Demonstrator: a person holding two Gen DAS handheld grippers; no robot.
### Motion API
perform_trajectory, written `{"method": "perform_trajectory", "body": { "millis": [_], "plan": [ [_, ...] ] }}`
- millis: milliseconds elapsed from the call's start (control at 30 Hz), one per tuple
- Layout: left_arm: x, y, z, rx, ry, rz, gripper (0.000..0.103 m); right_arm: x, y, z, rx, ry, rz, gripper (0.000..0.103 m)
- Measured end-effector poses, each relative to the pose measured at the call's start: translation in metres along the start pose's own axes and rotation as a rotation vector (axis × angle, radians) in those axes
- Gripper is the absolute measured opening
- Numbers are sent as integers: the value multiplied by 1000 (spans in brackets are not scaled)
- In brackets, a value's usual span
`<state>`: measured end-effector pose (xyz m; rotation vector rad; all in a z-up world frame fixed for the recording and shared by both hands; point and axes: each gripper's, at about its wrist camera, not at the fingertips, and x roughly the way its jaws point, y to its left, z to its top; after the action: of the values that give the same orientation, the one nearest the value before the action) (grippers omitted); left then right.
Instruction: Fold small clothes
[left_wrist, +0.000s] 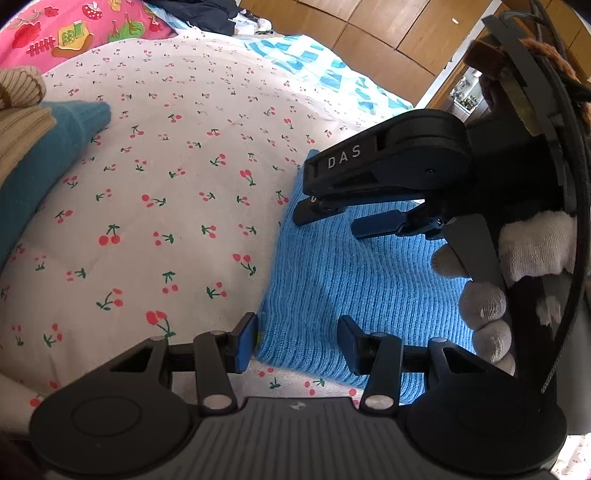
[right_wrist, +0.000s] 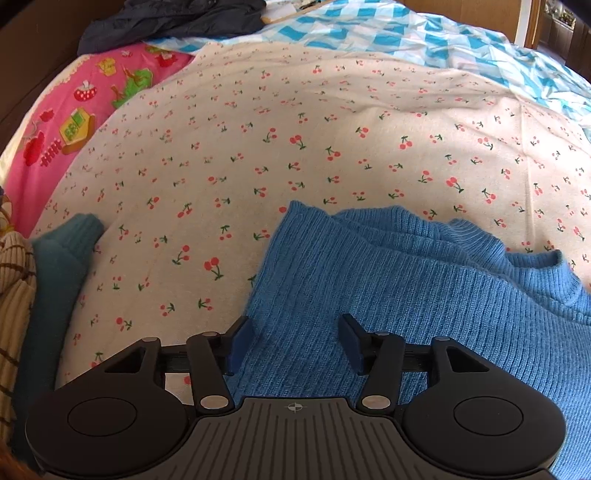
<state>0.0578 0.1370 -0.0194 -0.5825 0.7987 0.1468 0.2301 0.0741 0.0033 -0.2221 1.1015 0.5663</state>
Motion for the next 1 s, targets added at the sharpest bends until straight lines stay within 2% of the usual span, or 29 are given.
{"method": "perform_trajectory", "body": {
  "millis": [133,533,633,733,833,867,967,1000],
  "plan": [
    [-3,2,-1,-17,2,-11,51,4,3,5,2,24,-2,60],
    [-8,10,-8,-97,27,-44,52,0,9,17,-21,84,-11,58],
    [-6,6,-9,-78,28,-38,53,10,20,19,-59,109,-45,61],
    [-5,5,-8,-68,29,-41,55,23,36,19,-125,137,-117,67],
    [-4,5,-7,-65,32,-46,55,34,52,11,-260,141,-181,73],
    [-4,4,-7,-58,33,-44,55,34,52,10,-269,142,-186,73],
    [-3,5,-7,-48,25,-43,56,30,50,9,-291,150,-208,64],
    [-4,4,-7,-45,22,-41,56,28,49,7,-309,152,-226,55]
  ]
}}
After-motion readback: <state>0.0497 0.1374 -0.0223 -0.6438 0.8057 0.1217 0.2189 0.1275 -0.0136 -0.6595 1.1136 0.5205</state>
